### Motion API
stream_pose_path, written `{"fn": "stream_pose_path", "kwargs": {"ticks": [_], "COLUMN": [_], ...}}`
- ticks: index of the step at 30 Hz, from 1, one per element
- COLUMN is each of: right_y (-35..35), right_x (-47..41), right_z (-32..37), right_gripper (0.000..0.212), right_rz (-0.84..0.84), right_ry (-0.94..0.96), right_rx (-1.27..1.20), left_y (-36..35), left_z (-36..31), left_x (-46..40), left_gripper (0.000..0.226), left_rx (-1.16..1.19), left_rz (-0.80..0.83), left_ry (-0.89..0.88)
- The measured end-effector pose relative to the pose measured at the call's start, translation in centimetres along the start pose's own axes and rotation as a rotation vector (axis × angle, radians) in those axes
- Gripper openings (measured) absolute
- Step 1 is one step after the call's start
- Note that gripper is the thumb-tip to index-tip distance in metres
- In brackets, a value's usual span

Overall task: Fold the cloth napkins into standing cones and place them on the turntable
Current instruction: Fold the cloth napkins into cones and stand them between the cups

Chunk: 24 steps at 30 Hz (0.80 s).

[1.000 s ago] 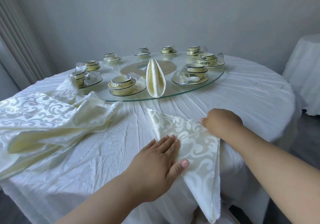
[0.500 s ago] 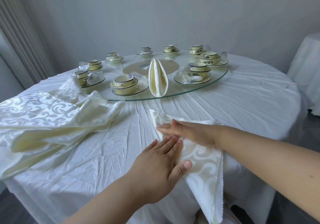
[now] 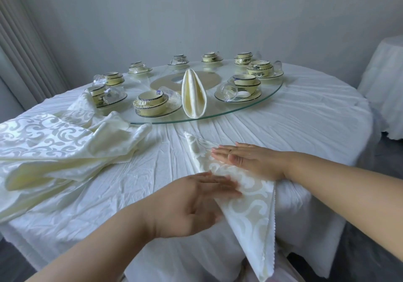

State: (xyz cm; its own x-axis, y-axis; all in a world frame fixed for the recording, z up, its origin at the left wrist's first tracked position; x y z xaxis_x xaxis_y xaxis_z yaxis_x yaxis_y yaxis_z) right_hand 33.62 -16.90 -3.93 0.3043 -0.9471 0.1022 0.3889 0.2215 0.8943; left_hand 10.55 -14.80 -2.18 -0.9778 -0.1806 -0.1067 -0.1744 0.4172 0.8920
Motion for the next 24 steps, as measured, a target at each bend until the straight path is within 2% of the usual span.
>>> {"fn": "stream_pose_path", "kwargs": {"ticks": [6, 10, 12, 14, 16, 19, 22, 24], "right_y": [0.2, 0.4, 0.5, 0.5, 0.6, 0.7, 0.8, 0.8], "right_x": [0.0, 0.0, 0.0, 0.0, 0.1, 0.0, 0.0, 0.0], "right_z": [0.0, 0.0, 0.0, 0.0, 0.1, 0.1, 0.3, 0.4], "right_gripper": [0.102, 0.099, 0.096, 0.095, 0.097, 0.097, 0.099, 0.102], "right_rz": [0.017, 0.049, 0.063, 0.067, 0.067, 0.064, 0.075, 0.086], "right_ry": [0.010, -0.002, -0.024, -0.035, -0.040, -0.053, -0.036, -0.026], "right_rx": [-0.045, -0.089, -0.110, -0.121, -0.131, -0.150, -0.134, -0.129], "left_y": [-0.3, -0.3, -0.2, 0.1, 0.4, 0.5, 0.3, 0.3], "left_z": [1.2, 0.6, 0.6, 0.8, 1.0, 1.0, 0.9, 1.1], "left_x": [-1.1, -1.4, -1.1, -0.8, -1.0, -1.6, -1.8, -1.6], "left_gripper": [0.038, 0.016, 0.010, 0.013, 0.019, 0.014, 0.010, 0.014], "left_rx": [-0.002, -0.032, 0.059, 0.144, 0.080, -0.052, -0.075, -0.070], "left_rz": [0.011, -0.080, -0.088, -0.039, -0.003, 0.006, -0.039, -0.021], "left_ry": [0.022, -0.015, 0.018, 0.028, -0.004, -0.044, -0.085, -0.077]}}
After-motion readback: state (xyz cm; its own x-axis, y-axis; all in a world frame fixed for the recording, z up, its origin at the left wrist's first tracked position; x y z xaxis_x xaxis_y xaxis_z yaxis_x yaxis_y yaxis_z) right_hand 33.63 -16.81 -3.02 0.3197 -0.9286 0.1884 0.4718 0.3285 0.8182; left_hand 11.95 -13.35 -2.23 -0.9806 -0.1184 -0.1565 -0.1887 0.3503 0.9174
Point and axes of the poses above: each hand's wrist, its own x-axis away from the middle knuckle, its own y-axis out of the back of the hand, z = x × y, the point moved 1 cm from there along -x, towards the middle knuckle, and after that the axes turned 1 degree about y, right-handed, at the moved point
